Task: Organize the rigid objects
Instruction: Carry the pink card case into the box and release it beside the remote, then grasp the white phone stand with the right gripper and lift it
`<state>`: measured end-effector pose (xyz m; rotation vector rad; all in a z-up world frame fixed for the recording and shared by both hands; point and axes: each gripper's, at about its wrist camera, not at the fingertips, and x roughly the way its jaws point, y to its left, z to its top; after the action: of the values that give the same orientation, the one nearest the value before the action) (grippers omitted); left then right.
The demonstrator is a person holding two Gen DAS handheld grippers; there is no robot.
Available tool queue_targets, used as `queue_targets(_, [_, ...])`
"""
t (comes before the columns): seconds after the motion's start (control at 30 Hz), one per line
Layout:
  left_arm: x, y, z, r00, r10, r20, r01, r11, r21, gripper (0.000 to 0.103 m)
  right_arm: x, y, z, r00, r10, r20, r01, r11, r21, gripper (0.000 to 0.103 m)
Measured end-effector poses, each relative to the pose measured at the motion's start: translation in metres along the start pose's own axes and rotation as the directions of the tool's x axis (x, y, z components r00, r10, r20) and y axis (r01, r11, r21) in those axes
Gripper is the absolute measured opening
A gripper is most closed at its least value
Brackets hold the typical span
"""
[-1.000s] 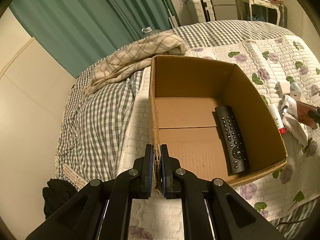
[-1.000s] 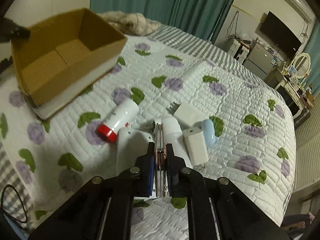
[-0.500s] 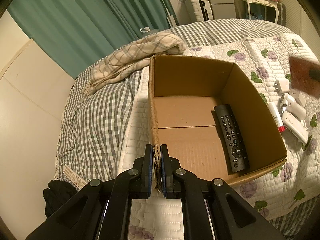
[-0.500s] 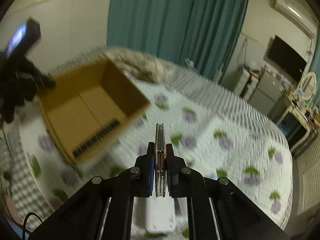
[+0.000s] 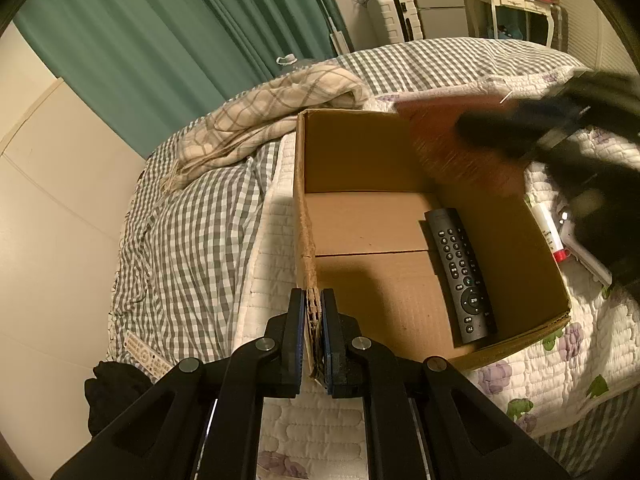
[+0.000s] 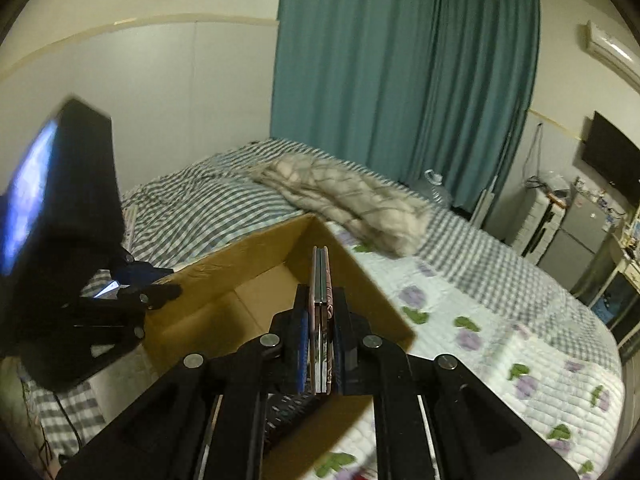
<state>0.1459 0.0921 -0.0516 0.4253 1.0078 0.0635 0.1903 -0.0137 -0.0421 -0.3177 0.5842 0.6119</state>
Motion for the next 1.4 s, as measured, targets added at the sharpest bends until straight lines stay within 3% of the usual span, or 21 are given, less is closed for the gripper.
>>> queue_targets(0.27, [0.0, 0.005, 0.0, 1.0, -0.023, -0.003, 0.023, 1.0, -0.011, 0.007, 0.055, 0.011, -0.015, 0.996, 0.014, -0.09, -0.01, 0.999, 0.036, 0.009])
queue_targets(0.67, [0.002, 0.008, 0.001, 1.0, -0.027, -0.001, 0.027, 1.0, -0.016, 0.007, 0.06, 0.012, -0.029, 0.985, 0.098, -0.142, -0.082, 0.99, 0.114, 0.011])
queue_targets(0.7, [0.003, 0.009, 0.001, 1.0, -0.026, -0.002, 0.026, 1.0, -0.017, 0.007, 0.058, 0.012, -0.029, 0.984, 0.114, -0.14, -0.097, 0.988, 0.123, 0.013])
queue_targets(0.73, [0.004, 0.009, 0.001, 0.999, -0.033, -0.01, 0.033, 0.999, -0.02, 0.007, 0.054, 0.011, -0.03, 0.983, 0.128, -0.134, -0.11, 0.985, 0.134, 0.024])
queue_targets(0.77, [0.004, 0.009, 0.001, 1.0, -0.025, -0.006, 0.025, 0.999, -0.02, 0.007, 0.049, 0.01, -0.031, 0.981, 0.143, -0.133, -0.123, 0.982, 0.144, 0.045])
queue_targets(0.83, [0.004, 0.009, 0.001, 1.0, -0.024, -0.006, 0.024, 1.0, -0.018, 0.007, 0.037, 0.005, -0.033, 0.982, 0.152, -0.115, -0.133, 0.978, 0.161, 0.058])
queue_targets(0.93, [0.003, 0.008, 0.001, 1.0, -0.02, -0.01, 0.02, 1.0, -0.015, 0.007, 0.018, -0.008, -0.037, 0.983, 0.152, -0.103, -0.133, 0.975, 0.178, 0.059])
queue_targets(1.07, [0.003, 0.007, 0.002, 1.0, -0.016, -0.011, 0.016, 1.0, -0.015, 0.007, -0.019, -0.041, -0.046, 0.992, 0.107, -0.065, -0.089, 0.969, 0.229, 0.071])
queue_targets(1.17, [0.003, 0.007, 0.002, 1.0, -0.015, -0.012, 0.015, 1.0, -0.015, 0.007, -0.049, -0.069, -0.056, 0.999, 0.02, -0.045, -0.008, 0.967, 0.256, 0.082])
queue_targets(1.27, [0.003, 0.007, 0.002, 1.0, -0.01, -0.014, 0.01, 1.0, -0.009, 0.007, -0.074, -0.093, -0.069, 0.995, -0.082, -0.057, 0.093, 0.962, 0.257, 0.083])
queue_targets(1.4, [0.003, 0.006, 0.003, 1.0, -0.005, -0.017, 0.005, 1.0, -0.007, 0.007, -0.092, -0.123, -0.09, 0.982, -0.158, -0.103, 0.181, 0.945, 0.272, 0.083])
